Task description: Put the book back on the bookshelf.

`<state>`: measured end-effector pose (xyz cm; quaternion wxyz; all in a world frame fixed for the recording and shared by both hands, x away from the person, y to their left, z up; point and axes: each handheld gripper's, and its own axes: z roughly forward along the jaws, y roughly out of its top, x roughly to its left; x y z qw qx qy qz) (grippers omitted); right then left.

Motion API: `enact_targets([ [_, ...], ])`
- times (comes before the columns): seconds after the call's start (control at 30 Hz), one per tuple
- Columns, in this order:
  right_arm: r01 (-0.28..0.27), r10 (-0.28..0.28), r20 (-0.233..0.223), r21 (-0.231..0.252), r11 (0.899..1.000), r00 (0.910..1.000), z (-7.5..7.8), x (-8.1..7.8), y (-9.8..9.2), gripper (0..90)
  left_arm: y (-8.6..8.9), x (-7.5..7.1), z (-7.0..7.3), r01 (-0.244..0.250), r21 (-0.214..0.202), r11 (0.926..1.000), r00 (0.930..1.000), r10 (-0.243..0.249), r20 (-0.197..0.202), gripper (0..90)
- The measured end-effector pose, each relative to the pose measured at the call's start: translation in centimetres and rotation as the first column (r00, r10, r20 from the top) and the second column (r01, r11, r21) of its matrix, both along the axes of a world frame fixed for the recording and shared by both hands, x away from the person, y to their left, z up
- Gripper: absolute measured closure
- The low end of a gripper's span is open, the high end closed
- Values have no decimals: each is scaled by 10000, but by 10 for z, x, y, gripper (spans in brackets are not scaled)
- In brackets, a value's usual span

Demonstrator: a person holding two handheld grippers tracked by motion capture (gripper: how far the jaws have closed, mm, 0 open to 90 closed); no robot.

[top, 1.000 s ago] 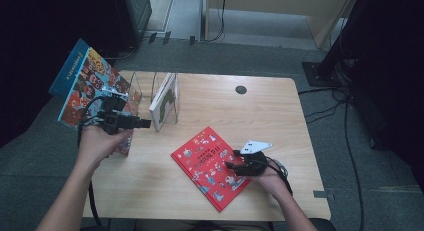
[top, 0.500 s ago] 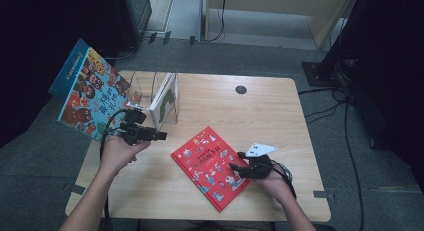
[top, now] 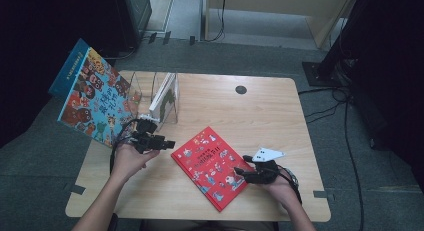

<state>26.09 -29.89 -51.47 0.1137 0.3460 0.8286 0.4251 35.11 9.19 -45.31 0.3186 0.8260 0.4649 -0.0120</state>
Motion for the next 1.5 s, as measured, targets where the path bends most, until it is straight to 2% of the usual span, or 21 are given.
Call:
enact_targets([
  [0.07,-28,27,-77,-94,10000,10000,-1,-1,-2,388,-2,-2,-6,15,132,9999,10000,-16,25,437],
  [0.13,-17,17,-209,-46,10000,9998,-3,-2,-4,374,-1,-4,-10,18,74,10000,10000,-18,35,439],
  [0.27,-31,30,-171,-54,10000,9998,-3,-5,-8,370,-1,-9,-18,151,190,9997,9996,-155,217,438],
  [0.37,-14,13,-218,-42,10000,9998,-3,-9,-10,370,0,-15,-23,138,63,9999,9998,-138,123,436],
  [0.43,-8,8,-226,-13,10000,9997,-3,-10,-12,369,-2,-18,-25,254,349,9991,9994,-262,231,434],
  [0.53,-60,60,-186,-27,10000,9998,-3,-13,-14,368,-2,-21,-29,336,293,9990,9993,-341,171,431],
  [0.63,-123,124,-195,55,9999,9997,-4,-15,-16,365,-4,-25,-34,482,468,9977,9986,-492,215,436],
  [0.7,-164,166,-227,83,9998,9996,-4,-16,-18,364,-5,-25,-38,625,590,9963,9979,-632,100,437],
  [0.73,-145,147,-268,85,9999,9995,-4,-17,-19,363,-6,-26,-39,680,627,9957,9971,-700,299,439],
  [0.77,-215,216,-230,59,9998,9995,-4,-18,-21,362,-6,-26,-39,741,652,9951,9965,-764,336,439],
  [0.93,-249,250,-346,28,9997,9991,-4,-25,-29,363,-7,-28,-42,804,412,9959,9949,-828,582,436],
  [1.03,-260,263,-405,76,9996,9988,-4,-26,-30,366,-7,-30,-46,663,-60,9978,9947,-656,788,432],
  [1.1,-269,275,-410,129,9996,9988,-5,-25,-28,366,-9,-31,-46,677,15,9977,9941,-676,849,433],
  [1.2,-245,251,-421,164,9996,9988,-5,-25,-28,366,-10,-30,-46,569,-82,9983,9946,-559,874,433],
  [1.3,-117,132,-521,286,9995,9986,-6,-23,-27,367,-14,-29,-48,663,-190,9976,9931,-641,983,436],
  [1.5,12,7,-524,357,9994,9986,-6,-22,-25,367,-20,-25,-47,653,-124,9978,9938,-639,910,444],
])
